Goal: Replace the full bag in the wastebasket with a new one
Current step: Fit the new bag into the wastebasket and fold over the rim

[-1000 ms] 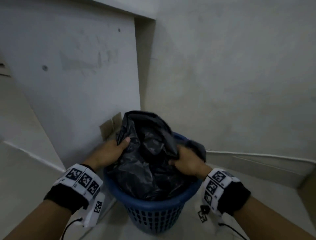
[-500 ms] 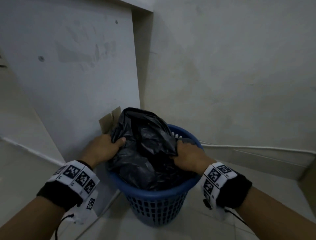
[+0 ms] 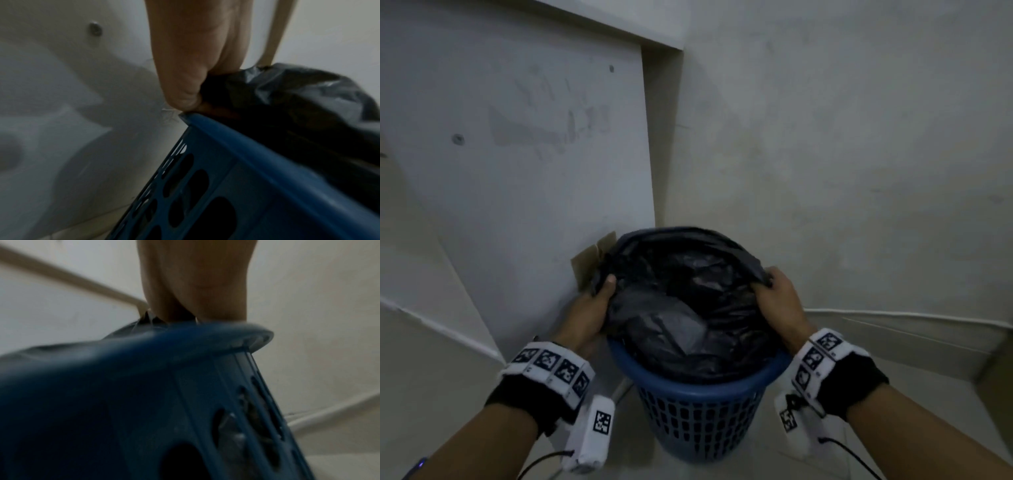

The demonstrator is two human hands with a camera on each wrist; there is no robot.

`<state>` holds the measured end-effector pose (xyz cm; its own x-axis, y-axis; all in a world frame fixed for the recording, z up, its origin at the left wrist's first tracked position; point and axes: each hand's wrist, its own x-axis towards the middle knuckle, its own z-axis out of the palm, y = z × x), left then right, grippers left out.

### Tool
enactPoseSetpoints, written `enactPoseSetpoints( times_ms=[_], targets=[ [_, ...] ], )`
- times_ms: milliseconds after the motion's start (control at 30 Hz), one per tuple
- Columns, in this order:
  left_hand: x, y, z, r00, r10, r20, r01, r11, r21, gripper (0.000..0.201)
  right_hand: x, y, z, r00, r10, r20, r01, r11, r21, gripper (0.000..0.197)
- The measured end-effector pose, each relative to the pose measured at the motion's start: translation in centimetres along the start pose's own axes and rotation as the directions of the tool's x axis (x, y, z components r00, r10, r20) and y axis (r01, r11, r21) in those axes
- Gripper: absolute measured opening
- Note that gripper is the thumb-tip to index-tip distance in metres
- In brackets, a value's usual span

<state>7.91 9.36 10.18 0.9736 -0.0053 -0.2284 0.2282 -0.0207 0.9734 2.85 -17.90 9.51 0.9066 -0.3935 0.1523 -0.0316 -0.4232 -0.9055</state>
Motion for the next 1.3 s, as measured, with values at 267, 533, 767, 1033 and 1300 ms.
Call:
enactPoseSetpoints(
  times_ms=[267,533,767,1033,1300],
  targets=[
    [-0.6,3.0,-1.6,0.932,-0.195,0.307,0.243,0.962,-0.127,0.054,0.8,-0.9,-3.2,0.861,0.463,0.208,-0.507,0.799,0.322,0.021],
    [-3.5,2.6,-4.0,0.841,-0.29,0.456,0.285,0.955,0.082,0.098,-0.5,-1.5,-6.5,0.822,0.458,0.339,-0.504,0.862,0.059,0.032],
    [-4.6,1.7,-6.0,0.736,-0.489,0.469,0.356,0.868,0.347,0.121,-2.6,-3.1,-7.4,0.805,0.478,0.351,-0.252,0.812,-0.527,0.09],
    [-7.6,0.1,-1.9,0.823,-0.379,0.424,0.47,0.873,-0.131,0.068,-4.5,-4.0,-5.1,0.751,0.428,0.503,-0.242,0.887,-0.393,0.035],
    [-11.0,-2.1,1.0,0.915,-0.115,0.386,0.318,0.795,-0.517,0.036,-3.6,-3.2,-8.3,0.62,0.348,0.704,-0.473,0.881,-0.019,0.025]
  ],
)
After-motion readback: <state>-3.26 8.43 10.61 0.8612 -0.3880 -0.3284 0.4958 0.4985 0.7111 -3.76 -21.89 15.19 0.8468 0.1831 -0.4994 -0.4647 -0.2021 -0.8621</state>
